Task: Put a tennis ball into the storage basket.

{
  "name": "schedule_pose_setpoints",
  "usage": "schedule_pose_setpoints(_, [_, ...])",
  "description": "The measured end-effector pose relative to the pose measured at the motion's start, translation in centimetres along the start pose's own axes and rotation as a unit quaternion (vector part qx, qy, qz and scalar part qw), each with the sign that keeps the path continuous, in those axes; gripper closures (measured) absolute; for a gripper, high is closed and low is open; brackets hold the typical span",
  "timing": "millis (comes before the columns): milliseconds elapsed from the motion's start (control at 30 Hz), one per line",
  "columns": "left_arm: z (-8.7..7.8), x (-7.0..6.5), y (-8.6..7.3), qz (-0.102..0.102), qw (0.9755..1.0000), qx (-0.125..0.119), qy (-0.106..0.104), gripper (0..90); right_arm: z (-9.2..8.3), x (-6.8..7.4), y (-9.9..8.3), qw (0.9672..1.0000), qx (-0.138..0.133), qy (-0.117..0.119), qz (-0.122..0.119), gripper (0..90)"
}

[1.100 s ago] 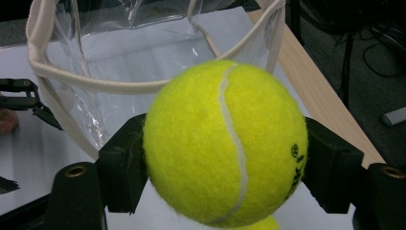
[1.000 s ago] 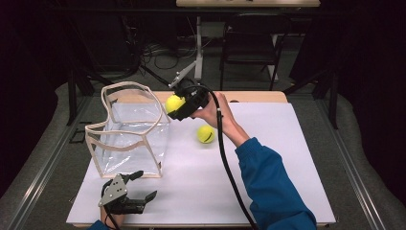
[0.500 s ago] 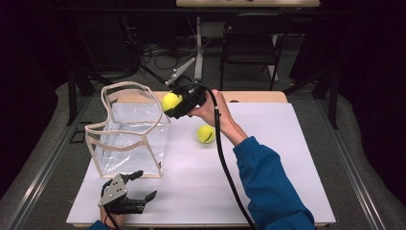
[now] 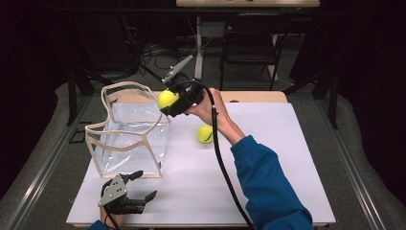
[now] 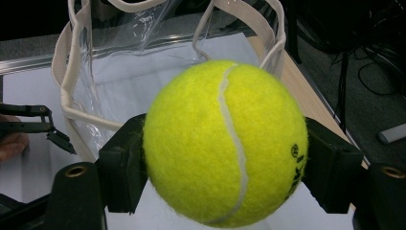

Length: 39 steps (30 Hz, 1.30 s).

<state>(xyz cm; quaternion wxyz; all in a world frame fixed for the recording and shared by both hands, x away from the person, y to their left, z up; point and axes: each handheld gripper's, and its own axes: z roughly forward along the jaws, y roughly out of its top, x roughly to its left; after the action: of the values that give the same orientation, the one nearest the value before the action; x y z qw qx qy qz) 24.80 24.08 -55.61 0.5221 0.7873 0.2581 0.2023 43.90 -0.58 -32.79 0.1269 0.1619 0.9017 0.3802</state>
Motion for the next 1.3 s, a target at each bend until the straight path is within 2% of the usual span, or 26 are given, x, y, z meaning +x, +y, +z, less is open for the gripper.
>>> schedule_pose_setpoints(1300, [-0.1,0.0,0.0,-0.002,1.0,-0.003,-0.001,16.1,1.3,1.5,2.0,0.9996,-0.028,0.007,-0.006,26.4])
